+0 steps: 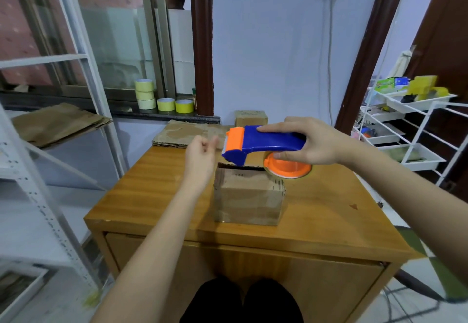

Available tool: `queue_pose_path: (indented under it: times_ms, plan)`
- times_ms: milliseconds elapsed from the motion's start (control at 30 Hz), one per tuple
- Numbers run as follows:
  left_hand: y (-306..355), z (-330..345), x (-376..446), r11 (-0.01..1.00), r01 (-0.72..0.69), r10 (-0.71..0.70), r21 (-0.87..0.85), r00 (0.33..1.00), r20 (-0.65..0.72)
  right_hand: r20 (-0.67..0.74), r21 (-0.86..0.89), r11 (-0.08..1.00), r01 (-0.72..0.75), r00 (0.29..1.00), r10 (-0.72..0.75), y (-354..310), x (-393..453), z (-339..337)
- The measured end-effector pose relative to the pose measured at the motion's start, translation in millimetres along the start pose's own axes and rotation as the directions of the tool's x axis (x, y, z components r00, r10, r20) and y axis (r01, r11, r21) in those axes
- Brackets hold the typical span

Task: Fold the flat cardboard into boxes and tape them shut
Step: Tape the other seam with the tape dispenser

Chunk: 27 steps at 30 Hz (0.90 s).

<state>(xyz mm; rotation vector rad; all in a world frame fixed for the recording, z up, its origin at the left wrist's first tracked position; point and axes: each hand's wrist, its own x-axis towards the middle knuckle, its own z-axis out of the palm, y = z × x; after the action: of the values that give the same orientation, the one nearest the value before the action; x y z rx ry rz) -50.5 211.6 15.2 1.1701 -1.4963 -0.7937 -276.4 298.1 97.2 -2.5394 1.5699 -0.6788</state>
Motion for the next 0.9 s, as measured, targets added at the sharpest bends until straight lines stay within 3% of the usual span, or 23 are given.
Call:
queue_pose_path:
  times_ms: [100,167,333,533,900]
  plan:
    - [-16,-26,5,0.998,0.042,-0.044,0.047,0.998,0.051,0.003,0.106,0.991,-0.087,0.996,0.087,18,-15,-23]
    - [-18,-30,2,0.996,0.028,-0.036,0.085,0.996,0.084,0.05,0.068,0.993,-0.101,0.994,0.098,24,-18,-33]
    - [-9,-19,1,0.981,0.109,-0.095,-0.161,0.991,0.094,0.014,-0.088,0.988,-0.127,0.992,0.129,23,-9,-29]
    - [-10,-10,3,0.96,0.198,-0.163,-0.198,0.971,0.176,0.006,-0.057,0.983,-0.173,0.985,0.173,25,-7,-27]
    - [-21,-1,8,0.984,0.167,-0.157,-0.055,0.976,0.152,0.104,-0.301,0.938,-0.17,0.972,0.209,20,15,-20]
